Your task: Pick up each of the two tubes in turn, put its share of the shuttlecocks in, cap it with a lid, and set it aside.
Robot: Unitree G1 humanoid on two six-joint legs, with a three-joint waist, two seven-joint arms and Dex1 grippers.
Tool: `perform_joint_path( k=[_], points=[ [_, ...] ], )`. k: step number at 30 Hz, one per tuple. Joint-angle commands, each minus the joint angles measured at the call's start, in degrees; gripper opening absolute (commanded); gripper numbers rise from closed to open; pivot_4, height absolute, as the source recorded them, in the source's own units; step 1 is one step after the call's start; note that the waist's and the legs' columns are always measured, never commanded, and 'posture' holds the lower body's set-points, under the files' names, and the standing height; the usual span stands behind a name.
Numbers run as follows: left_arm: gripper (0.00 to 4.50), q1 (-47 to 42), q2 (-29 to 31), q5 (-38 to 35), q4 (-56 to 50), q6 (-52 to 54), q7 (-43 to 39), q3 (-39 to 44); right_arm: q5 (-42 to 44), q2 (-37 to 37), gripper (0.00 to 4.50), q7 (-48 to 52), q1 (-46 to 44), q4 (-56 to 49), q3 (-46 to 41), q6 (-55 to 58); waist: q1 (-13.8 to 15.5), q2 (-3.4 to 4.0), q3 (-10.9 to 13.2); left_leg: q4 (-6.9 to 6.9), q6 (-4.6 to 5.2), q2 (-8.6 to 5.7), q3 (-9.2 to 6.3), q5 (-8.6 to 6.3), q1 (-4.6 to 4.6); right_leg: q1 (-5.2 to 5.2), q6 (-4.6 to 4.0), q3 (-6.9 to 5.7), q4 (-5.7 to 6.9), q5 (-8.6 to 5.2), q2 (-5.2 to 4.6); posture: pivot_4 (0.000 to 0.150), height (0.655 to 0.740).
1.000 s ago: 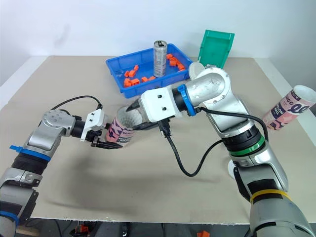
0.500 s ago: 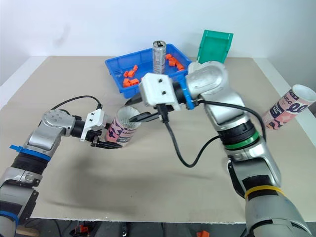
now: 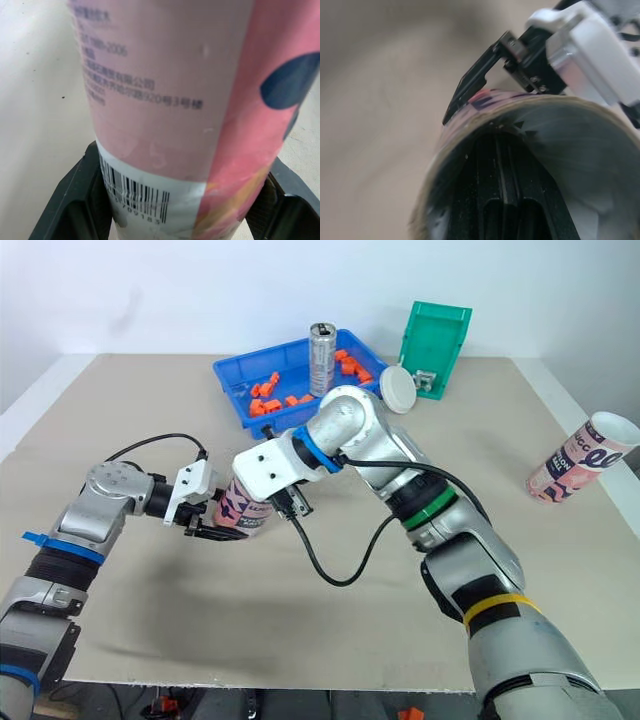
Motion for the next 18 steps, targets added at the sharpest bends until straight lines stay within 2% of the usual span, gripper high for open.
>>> perform_joint_path(
  k=[1, 5, 8, 13, 18],
  points=[
    [2.98, -0.77, 0.20, -0.09, -0.48, -0.07, 0.70, 0.47, -3.72, 3.79, 0.02, 0.52, -1.90, 3.69, 3.65, -5.35, -0.20, -0.01, 0.00, 0.00, 0.00, 0.01, 0.00, 0.00, 0.02, 0.01, 0.00, 0.00, 0.01, 0.00, 0.01, 0.150, 0.7400],
    [2.98, -0.45, 0.35, -0.29, -1.13, 0.38, 0.96, 0.55, -4.94, 7.61, 0.02, -0.58, -3.93, 7.91, 2.79, -7.18, -0.66, -0.02, -0.01, 0.00, -0.03, 0.11, 0.01, 0.02, 0.19, 0.07, 0.00, -0.05, 0.05, 0.02, 0.09, 0.150, 0.7400],
    [2.98, -0.11, 0.59, -0.47, -1.65, 0.64, 1.11, 0.70, -2.47, 8.40, 0.02, -0.44, -6.35, 10.63, -1.40, -6.09, -0.76, -0.02, -0.01, -0.04, -0.02, 0.18, 0.00, 0.13, 0.28, 0.08, -0.05, -0.04, 0.11, 0.11, 0.18, 0.150, 0.7400],
    [2.98, -0.01, 0.74, -0.54, -1.59, 0.58, 1.29, 0.85, 12.29, 4.05, 0.02, 9.25, -7.70, 6.43, -9.90, 3.01, -0.64, -0.03, 0.02, -0.07, -0.26, 0.14, -0.18, 0.34, 0.00, -0.02, 0.02, -0.04, 0.10, 0.14, 0.22, 0.150, 0.7400],
    [2.98, -0.04, 0.63, -0.70, -1.57, 0.63, 1.47, 0.99, 22.25, -6.22, 0.02, 9.74, -7.37, 0.12, -8.84, 7.52, -0.50, -0.04, 0.03, -0.16, -0.28, -0.04, -0.31, 0.33, -0.11, -0.03, -0.09, -0.09, 0.08, 0.10, 0.05, 0.150, 0.7400]
  ],
)
